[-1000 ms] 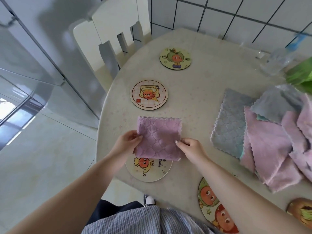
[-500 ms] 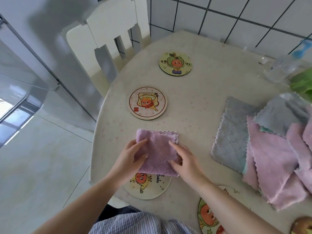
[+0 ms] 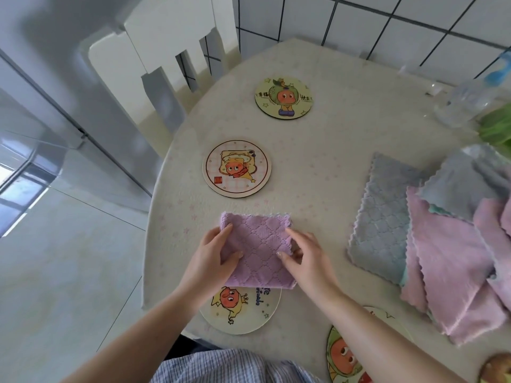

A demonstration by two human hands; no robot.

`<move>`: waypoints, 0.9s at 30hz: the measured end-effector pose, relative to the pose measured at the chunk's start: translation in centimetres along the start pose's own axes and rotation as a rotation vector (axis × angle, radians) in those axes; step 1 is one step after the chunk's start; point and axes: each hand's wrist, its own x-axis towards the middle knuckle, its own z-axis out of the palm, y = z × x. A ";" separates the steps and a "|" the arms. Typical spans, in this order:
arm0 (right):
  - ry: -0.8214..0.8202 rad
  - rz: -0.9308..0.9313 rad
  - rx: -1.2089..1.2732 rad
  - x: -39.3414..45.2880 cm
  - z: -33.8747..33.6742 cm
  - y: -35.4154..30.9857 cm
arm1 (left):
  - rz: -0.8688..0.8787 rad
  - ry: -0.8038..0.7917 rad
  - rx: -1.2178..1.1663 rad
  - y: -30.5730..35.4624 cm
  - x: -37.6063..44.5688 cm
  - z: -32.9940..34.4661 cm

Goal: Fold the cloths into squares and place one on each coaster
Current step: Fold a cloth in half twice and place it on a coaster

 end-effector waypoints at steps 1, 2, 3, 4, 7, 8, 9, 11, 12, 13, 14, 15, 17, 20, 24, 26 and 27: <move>0.017 0.019 0.019 0.1 -0.2 0.0 | -0.005 -0.012 0.000 -0.1 0.0 0.0; 0.026 0.032 0.040 0.2 -0.4 -0.1 | -0.009 -0.024 -0.002 -0.1 -0.1 -0.1; 0.031 0.033 0.059 0.3 -0.5 -0.2 | -0.011 -0.035 -0.007 -0.2 -0.1 -0.1; 0.032 0.027 0.077 0.3 -0.5 -0.2 | -0.010 -0.040 -0.012 -0.4 -0.1 -0.1; 0.026 0.035 0.077 0.2 -0.3 -0.2 | -0.004 -0.044 -0.011 -0.4 -0.1 -0.2; 0.024 0.052 0.060 0.0 -0.2 -0.2 | -0.003 -0.040 0.006 -0.2 -0.1 -0.2; 0.029 0.063 0.033 -0.1 -0.1 -0.1 | -0.004 -0.026 0.037 -0.1 -0.1 -0.2; 0.082 0.006 -0.071 -0.4 -0.1 -0.1 | 0.023 0.059 0.173 0.1 -0.4 -0.2; 0.114 -0.071 -0.153 -0.5 -0.1 -0.3 | 0.071 0.117 0.270 0.1 -0.5 -0.2; 0.128 -0.163 -0.244 -0.5 -0.1 -0.6 | 0.145 0.158 0.356 0.1 -0.6 -0.1; 0.111 -0.243 -0.337 -0.4 0.2 -0.9 | 0.229 0.168 0.411 0.1 -0.7 -0.1; 0.052 -0.298 -0.432 -0.2 0.6 -1.0 | 0.307 0.150 0.448 0.2 -0.6 0.1; -0.103 -0.307 -0.592 0.0 1.6 -1.2 | 0.383 0.052 0.542 0.1 -0.4 0.6; -0.205 -0.257 -0.761 0.4 2.2 -0.4 | 0.311 -0.045 0.619 -0.6 -0.1 1.1; -0.279 -0.259 -0.813 1.2 1.8 -0.1 | 0.268 -0.096 0.687 -0.8 0.3 1.1; -0.292 -0.265 -0.783 1.2 1.8 -0.3 | 0.265 -0.108 0.702 -0.6 0.6 1.0; -0.290 -0.273 -0.770 1.1 1.6 -0.5 | 0.267 -0.115 0.689 -0.6 0.6 1.0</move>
